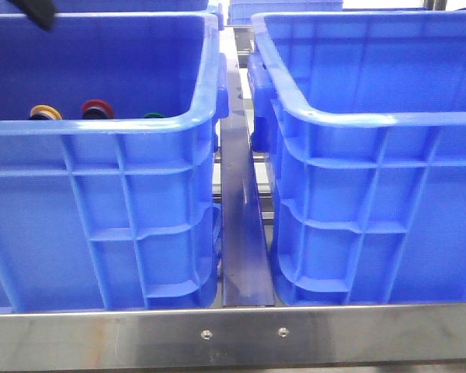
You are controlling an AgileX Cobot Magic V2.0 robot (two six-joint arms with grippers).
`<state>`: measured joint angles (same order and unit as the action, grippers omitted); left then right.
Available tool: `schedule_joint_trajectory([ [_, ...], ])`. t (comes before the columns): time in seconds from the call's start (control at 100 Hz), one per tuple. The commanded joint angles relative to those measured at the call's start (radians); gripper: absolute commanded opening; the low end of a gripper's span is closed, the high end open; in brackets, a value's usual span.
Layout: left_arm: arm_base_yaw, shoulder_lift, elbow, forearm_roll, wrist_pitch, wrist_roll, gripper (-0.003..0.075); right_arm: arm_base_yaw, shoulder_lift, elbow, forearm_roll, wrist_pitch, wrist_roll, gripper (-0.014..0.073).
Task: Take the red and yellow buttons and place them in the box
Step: 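Lower the left gripper into the button bin and grasp a red button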
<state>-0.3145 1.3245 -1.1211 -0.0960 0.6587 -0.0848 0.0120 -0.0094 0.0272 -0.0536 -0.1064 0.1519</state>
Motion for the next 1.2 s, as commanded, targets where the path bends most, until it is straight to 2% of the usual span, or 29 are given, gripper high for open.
schedule_joint_trajectory([
  [0.0, -0.008, 0.057, -0.073, -0.009, -0.065, -0.02, 0.0576, 0.0, -0.02, 0.005, 0.001, -0.085, 0.002, -0.0068],
  [0.18, -0.018, 0.184, -0.146, -0.011, -0.063, -0.019, 0.0575, 0.0, -0.02, 0.005, 0.001, -0.085, 0.002, -0.0068],
  [0.32, -0.049, 0.234, -0.186, -0.005, -0.067, -0.019, 0.0575, 0.0, -0.02, 0.005, 0.001, -0.085, 0.002, -0.0068],
  [0.56, -0.043, 0.316, -0.219, 0.042, -0.068, -0.057, 0.0575, 0.0, -0.02, 0.005, 0.001, -0.085, 0.002, -0.0068],
  [0.98, -0.043, 0.396, -0.22, 0.121, -0.122, -0.081, 0.0575, 0.0, -0.02, 0.005, 0.001, -0.085, 0.002, -0.0068],
  [1.19, -0.043, 0.396, -0.22, 0.21, -0.133, -0.153, 0.0554, 0.0, -0.02, 0.005, 0.001, -0.085, 0.002, -0.0068],
])
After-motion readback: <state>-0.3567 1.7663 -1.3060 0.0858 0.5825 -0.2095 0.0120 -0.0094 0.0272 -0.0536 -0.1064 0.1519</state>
